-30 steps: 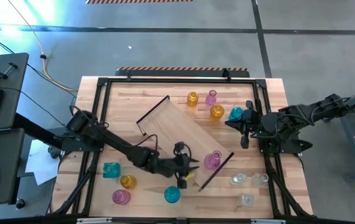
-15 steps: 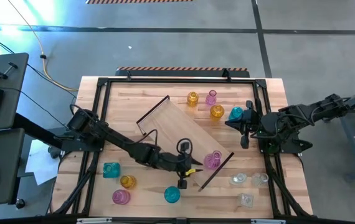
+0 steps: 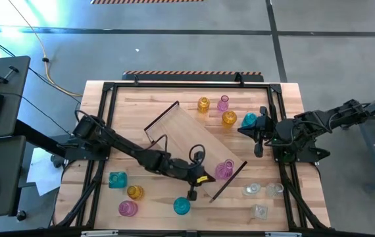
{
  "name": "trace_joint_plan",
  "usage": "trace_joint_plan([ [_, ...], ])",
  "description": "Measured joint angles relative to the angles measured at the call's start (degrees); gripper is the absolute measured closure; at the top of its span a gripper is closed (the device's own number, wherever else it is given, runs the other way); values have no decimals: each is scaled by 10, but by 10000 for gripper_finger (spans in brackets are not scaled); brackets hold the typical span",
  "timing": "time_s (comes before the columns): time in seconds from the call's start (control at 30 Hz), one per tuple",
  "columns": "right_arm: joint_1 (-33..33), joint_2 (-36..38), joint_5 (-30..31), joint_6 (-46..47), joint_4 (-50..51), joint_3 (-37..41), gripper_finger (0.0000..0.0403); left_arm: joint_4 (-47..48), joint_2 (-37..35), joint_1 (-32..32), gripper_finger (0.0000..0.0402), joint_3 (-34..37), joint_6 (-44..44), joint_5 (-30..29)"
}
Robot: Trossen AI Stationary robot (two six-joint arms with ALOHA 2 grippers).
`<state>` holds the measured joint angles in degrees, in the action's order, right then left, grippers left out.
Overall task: Sort vases onto shelf
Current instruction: Put the middle pink flower vase on the shelf
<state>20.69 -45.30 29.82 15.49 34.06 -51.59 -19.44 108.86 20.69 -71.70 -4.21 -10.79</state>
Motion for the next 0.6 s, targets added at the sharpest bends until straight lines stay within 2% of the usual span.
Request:
trace_joint_plan([
  [0.6,0,0,0,1,0,0,403,0,17,-22,401,0,-1,-2],
])
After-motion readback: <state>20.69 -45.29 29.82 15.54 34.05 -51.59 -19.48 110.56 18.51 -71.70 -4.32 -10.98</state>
